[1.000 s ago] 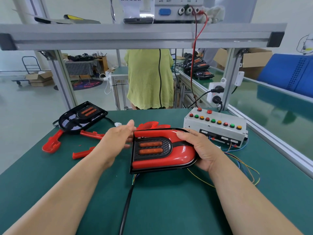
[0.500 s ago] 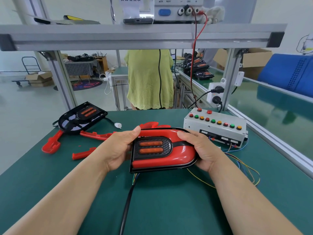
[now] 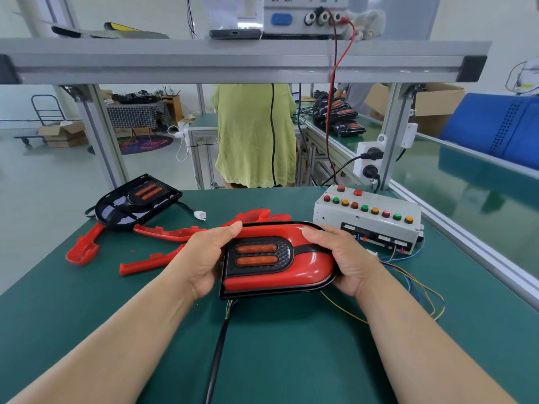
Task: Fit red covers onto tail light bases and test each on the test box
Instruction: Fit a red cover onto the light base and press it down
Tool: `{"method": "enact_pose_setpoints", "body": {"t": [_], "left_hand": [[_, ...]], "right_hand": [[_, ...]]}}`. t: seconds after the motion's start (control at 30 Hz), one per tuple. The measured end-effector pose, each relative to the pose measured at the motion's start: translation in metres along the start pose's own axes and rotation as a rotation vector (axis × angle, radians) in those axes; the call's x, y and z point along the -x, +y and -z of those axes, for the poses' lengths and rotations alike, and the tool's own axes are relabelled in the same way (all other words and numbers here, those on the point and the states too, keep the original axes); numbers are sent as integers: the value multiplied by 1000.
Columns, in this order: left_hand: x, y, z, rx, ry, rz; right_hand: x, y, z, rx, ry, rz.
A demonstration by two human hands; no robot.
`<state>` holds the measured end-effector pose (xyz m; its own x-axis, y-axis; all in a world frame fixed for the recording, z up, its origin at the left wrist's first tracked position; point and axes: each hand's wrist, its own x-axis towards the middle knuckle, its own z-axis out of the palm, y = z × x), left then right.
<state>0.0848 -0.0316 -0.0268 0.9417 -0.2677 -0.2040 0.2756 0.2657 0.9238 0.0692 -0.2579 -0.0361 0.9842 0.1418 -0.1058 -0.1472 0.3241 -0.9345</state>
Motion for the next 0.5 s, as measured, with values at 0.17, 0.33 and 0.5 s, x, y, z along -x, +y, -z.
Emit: {"method": "enact_pose_setpoints", "body": {"t": [0.17,0.33,0.5], "left_hand": [[1,0,-4,12,54,-21],[1,1,0,-34,90,-71],[2,2,0,-53,92,-116]], "right_hand": [[-2,0,1,4,-15,5],[-1,1,3,-36,-71,-137],[1,2,6,-42,-169,-85]]}}
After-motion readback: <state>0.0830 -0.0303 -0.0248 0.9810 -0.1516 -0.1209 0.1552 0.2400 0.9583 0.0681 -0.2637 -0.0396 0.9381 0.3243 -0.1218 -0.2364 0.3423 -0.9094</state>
